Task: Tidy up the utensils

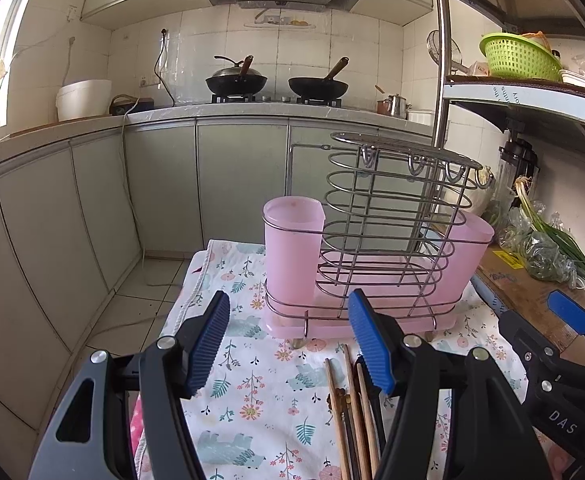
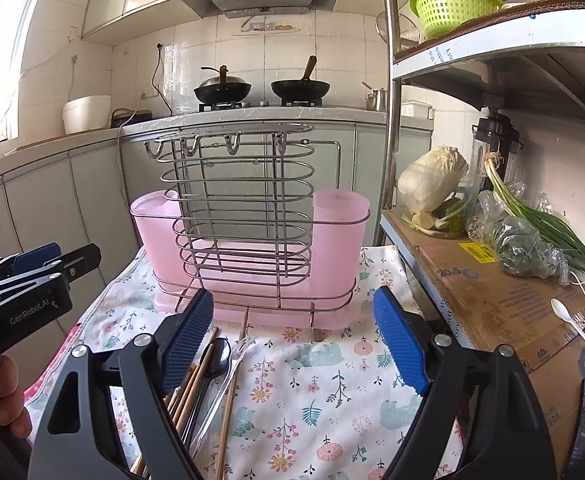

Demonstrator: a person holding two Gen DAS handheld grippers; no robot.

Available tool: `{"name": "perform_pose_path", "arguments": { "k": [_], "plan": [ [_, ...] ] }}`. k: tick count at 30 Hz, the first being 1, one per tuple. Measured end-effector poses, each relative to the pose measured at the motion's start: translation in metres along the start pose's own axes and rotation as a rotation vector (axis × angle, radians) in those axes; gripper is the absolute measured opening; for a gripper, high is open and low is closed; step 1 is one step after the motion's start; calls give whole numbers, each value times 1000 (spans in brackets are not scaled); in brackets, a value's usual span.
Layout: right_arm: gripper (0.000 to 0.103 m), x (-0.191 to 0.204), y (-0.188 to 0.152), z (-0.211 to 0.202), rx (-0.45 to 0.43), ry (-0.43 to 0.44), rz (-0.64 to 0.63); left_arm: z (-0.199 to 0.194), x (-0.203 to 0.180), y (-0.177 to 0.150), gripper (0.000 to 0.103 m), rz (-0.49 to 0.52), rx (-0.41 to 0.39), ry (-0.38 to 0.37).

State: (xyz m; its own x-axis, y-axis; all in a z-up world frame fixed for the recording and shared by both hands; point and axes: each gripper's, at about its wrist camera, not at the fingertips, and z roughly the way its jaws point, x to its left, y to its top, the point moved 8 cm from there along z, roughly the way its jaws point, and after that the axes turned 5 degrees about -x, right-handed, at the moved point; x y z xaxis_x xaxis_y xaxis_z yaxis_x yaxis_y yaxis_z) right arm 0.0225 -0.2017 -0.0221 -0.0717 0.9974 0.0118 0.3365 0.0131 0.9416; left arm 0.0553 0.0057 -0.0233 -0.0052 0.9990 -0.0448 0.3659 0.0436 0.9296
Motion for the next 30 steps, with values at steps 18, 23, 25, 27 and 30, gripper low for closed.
{"name": "perform_pose_path", "arguments": {
  "k": [18, 23, 25, 27, 30],
  "plan": [
    [83, 6, 6, -10, -21, 0, -13, -9, 5, 3, 61, -16, -20, -4],
    [83, 8, 7, -12, -26, 0, -18, -12, 7, 4, 61, -17, -29, -6],
    [83, 9, 8, -13, -28, 0, -22, -13, 8, 5, 61, -18, -31, -7],
    [83, 9, 8, -14, -29, 0, -23, -14, 8, 6, 61, -20, -33, -9],
    [83, 10, 9, -15, -32, -1, -25, -17, 9, 6, 61, -21, -37, -10]
  ]
}}
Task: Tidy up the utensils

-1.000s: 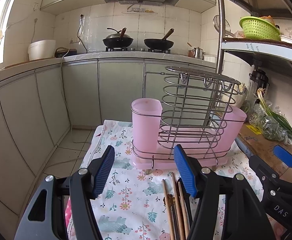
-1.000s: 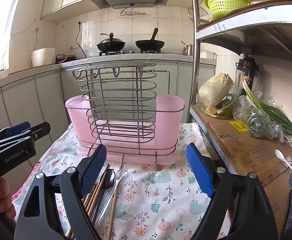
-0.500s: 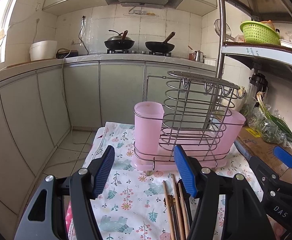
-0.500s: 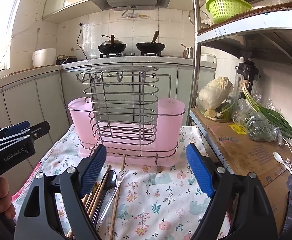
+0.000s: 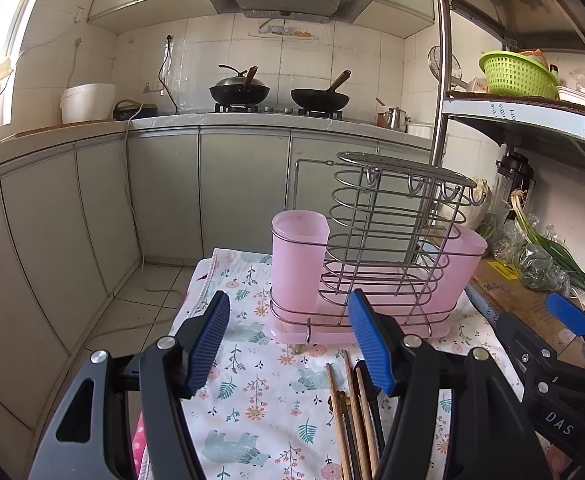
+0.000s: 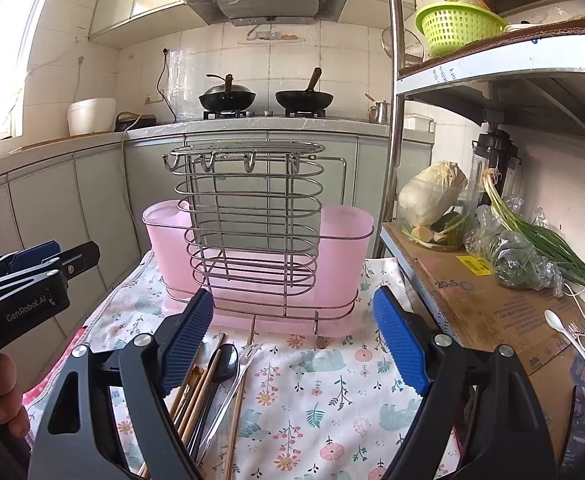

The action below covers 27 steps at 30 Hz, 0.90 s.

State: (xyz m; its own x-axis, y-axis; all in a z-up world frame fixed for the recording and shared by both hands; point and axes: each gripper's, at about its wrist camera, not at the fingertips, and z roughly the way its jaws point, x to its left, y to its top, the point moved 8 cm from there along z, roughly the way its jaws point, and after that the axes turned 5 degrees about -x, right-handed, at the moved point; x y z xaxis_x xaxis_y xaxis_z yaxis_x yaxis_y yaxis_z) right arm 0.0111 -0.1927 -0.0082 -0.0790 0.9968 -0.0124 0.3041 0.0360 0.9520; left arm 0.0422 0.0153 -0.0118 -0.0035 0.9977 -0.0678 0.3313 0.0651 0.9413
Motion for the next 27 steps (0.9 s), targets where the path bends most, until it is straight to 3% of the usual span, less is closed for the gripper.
{"name": "perform_pose_path", "arguments": {
  "k": [27],
  "plan": [
    [83, 2, 4, -10, -11, -8, 6, -10, 28, -4, 61, -38, 3, 11]
  ]
}}
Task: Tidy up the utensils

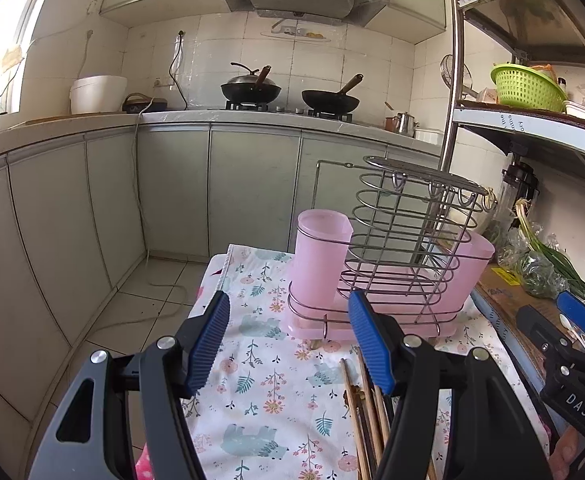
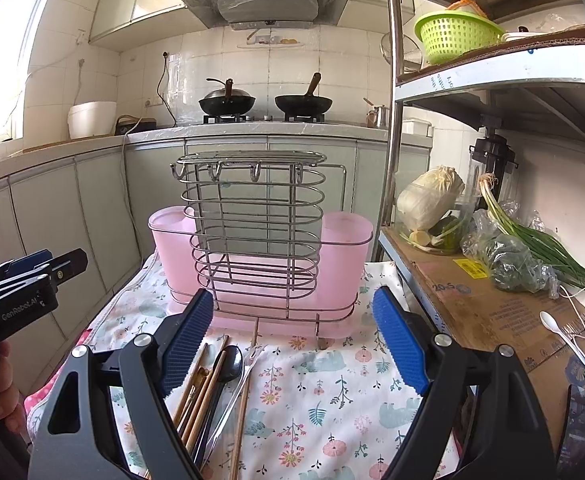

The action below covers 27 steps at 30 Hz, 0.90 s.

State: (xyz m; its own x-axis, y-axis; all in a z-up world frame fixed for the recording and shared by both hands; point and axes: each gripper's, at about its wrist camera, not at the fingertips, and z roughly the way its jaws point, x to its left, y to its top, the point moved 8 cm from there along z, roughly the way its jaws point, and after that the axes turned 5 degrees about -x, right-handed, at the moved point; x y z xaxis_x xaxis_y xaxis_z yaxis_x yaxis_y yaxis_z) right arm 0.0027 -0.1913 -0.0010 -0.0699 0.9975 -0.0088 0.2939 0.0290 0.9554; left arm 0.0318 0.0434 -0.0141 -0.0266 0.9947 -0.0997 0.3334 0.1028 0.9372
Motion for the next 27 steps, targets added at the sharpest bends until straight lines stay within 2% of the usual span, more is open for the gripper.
{"name": "perform_pose_path", "arguments": {
  "k": [5, 11, 14, 17, 19, 22, 27],
  "plan": [
    [83, -4, -4, 2, 12, -3, 12, 2, 10, -6, 61, -3, 17, -2],
    [83, -11, -19, 13, 78, 20, 49, 11, 13, -18, 61, -4, 76, -26],
    [83, -16, -26, 19, 107, 22, 63, 20, 13, -27, 61, 1, 119, -27],
    [82, -20, -35, 25, 137, 24, 59, 33, 13, -39, 61, -8, 200, -29],
    [73, -23, -43, 31, 170, 35, 61, 40, 13, -47, 61, -24, 239, -37],
    [66, -25, -55, 41, 233, 72, 86, 49, 11, -57, 60, -19, 279, -50],
    [53, -24, -75, 58, 348, 161, 155, 64, -4, -72, 47, 20, 354, -108]
  ]
}}
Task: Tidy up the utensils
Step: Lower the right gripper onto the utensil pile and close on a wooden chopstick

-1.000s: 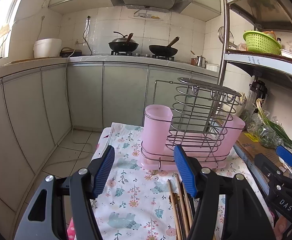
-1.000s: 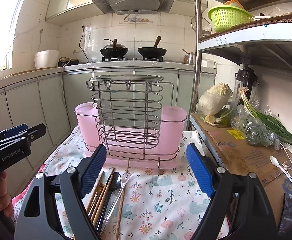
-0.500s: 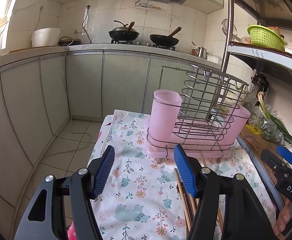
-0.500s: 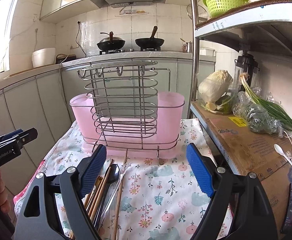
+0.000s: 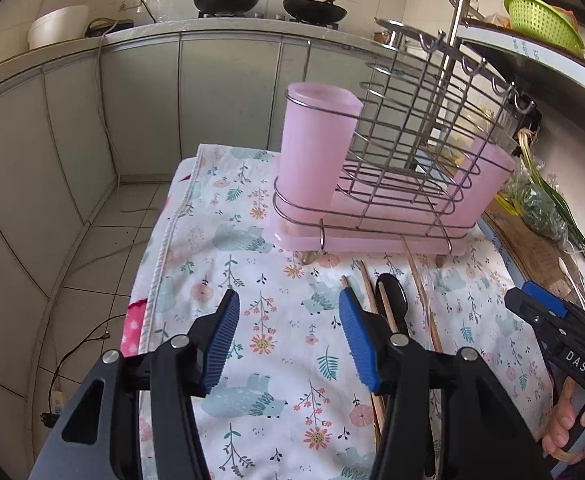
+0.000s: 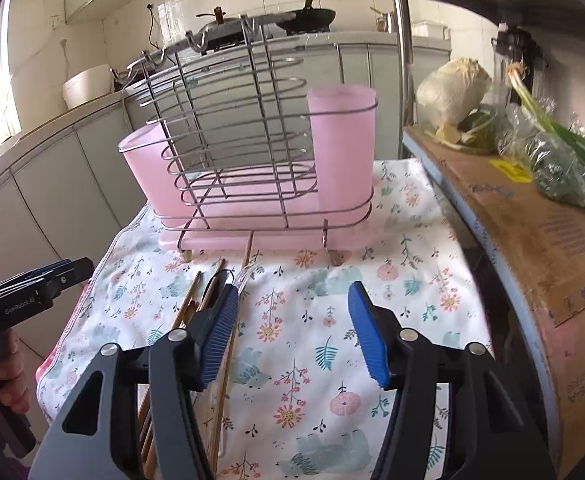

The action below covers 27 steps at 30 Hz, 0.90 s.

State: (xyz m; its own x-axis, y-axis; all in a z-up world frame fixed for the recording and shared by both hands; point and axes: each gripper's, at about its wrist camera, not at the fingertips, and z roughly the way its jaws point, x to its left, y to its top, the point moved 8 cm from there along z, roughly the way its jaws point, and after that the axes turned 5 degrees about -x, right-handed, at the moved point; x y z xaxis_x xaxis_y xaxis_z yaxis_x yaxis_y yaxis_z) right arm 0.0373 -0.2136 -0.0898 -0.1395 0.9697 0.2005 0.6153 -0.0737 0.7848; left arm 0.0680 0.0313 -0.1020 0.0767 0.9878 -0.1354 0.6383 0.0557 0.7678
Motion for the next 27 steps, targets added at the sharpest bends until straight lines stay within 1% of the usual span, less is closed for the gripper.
{"name": "perform_pose_path", "arguments": {
  "k": [2, 4, 5, 8, 10, 14, 17, 21, 23, 27],
  "plan": [
    [47, 1, -6, 8, 52, 46, 31, 11, -6, -4, 42, 0, 45, -38],
    [44, 2, -13, 14, 99, 93, 57, 22, -12, -9, 35, -13, 92, -73],
    [42, 4, -17, 17, 124, 124, 69, 28, -15, -11, 29, -24, 117, -91],
    [39, 12, -26, 25, 172, 182, 70, 46, -24, -16, 19, -44, 183, -128],
    [37, 15, -30, 27, 186, 194, 63, 57, -30, -18, 18, -33, 211, -128],
    [25, 23, -44, 37, 259, 227, 64, 79, -43, -20, 18, -16, 257, -129],
    [22, 28, -53, 43, 307, 245, 70, 93, -48, -20, 18, -10, 287, -119],
    [15, 35, -60, 50, 344, 247, 55, 113, -54, -24, 17, 2, 328, -102],
    [10, 40, -61, 51, 352, 253, 47, 120, -56, -26, 15, -10, 343, -106],
    [9, 45, -66, 54, 405, 265, 68, 125, -59, -26, 11, -48, 359, -134]
  ]
}}
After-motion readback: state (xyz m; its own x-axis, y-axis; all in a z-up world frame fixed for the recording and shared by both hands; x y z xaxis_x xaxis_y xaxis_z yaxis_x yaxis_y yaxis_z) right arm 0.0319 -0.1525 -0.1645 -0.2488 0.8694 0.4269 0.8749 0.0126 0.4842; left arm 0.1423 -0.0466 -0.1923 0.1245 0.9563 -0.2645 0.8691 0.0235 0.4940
